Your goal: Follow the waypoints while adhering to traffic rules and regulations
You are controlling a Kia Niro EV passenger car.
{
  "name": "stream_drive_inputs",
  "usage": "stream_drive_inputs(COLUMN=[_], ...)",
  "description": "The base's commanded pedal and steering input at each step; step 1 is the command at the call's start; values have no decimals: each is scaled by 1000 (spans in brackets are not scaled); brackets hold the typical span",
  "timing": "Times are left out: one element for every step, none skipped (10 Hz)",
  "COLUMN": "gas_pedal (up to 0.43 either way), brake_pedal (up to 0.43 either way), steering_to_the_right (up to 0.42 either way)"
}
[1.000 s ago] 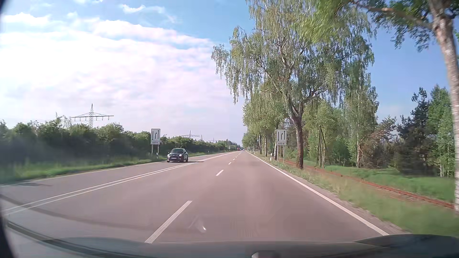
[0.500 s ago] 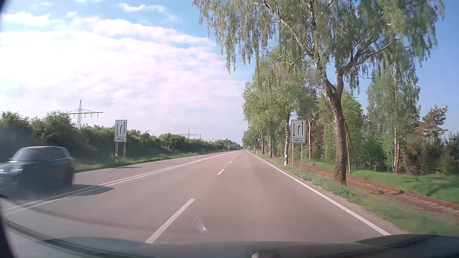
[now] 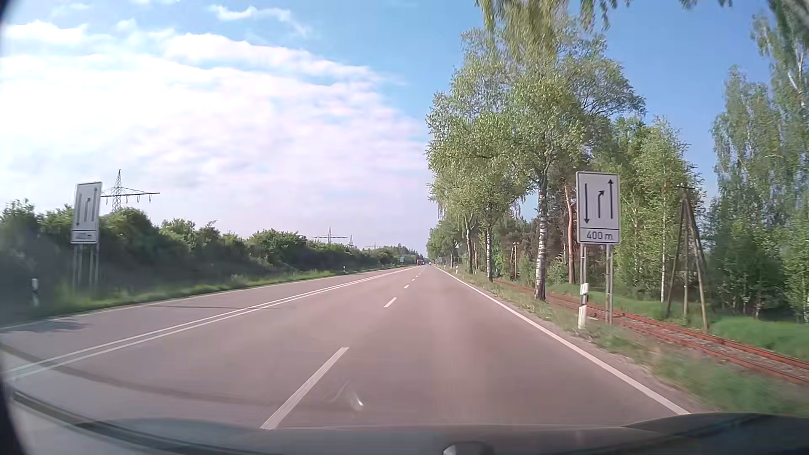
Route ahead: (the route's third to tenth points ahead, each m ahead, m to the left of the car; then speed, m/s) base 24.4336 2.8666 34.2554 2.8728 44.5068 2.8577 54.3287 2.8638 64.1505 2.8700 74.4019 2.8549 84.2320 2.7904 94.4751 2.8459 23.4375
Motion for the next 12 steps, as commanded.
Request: stream_drive_inputs(gas_pedal=[228, 228, 228, 228, 228, 228, 228, 228, 228, 228, 228, 228], brake_pedal=[0, 0, 0, 0, 0, 0, 0, 0, 0, 0, 0, 0], steering_to_the_right=[1, 1, 2, 2, 2, 2, 2, 2, 1, 1, 1, 1])
